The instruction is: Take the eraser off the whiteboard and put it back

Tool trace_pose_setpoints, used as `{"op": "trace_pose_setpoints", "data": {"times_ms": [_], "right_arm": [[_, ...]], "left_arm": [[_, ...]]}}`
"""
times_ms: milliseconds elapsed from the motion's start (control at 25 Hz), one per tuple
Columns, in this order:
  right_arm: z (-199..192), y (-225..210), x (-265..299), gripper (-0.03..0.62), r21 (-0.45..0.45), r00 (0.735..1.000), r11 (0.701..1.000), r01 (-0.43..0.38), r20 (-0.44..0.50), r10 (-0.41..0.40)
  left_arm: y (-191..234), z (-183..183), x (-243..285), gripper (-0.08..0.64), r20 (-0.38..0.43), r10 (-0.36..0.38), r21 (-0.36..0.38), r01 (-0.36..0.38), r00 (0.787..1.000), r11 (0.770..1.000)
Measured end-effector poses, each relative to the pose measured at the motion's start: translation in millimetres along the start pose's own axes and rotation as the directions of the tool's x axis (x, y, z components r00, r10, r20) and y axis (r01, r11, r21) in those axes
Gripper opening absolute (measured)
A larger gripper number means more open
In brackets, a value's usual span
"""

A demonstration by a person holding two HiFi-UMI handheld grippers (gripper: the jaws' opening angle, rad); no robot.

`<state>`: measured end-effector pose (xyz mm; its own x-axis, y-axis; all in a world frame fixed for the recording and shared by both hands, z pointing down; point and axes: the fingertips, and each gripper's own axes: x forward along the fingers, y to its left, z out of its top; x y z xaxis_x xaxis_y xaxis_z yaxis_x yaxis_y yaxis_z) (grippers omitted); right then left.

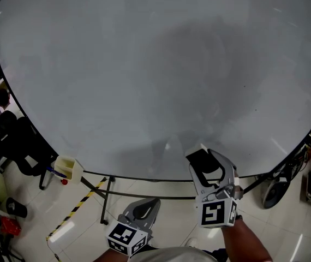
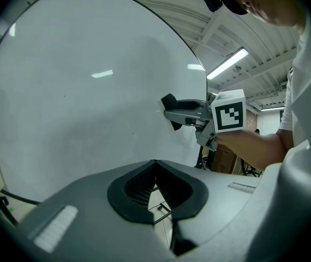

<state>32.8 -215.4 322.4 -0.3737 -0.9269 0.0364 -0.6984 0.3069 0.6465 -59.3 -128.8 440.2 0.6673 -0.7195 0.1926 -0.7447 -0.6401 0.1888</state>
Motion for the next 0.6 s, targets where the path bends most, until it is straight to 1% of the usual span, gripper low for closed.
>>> {"op": "trace_pose_setpoints", "data": {"times_ms": [280,600], "right_arm": [[16,-10,22,0.235,-0.001,0.999,0.999,0.036,0.015,-0.036],[24,-16,38,0.235,-0.015,0.998,0.998,0.057,0.016,-0.057]], "left_arm": [[-1,-4,-1,0.017,-0.005,-0.006,-0.007,0.006,1.000,1.000],[6,-4,-7,0.017,-0.005,0.013,-0.021,-0.013,1.000,1.000]]}}
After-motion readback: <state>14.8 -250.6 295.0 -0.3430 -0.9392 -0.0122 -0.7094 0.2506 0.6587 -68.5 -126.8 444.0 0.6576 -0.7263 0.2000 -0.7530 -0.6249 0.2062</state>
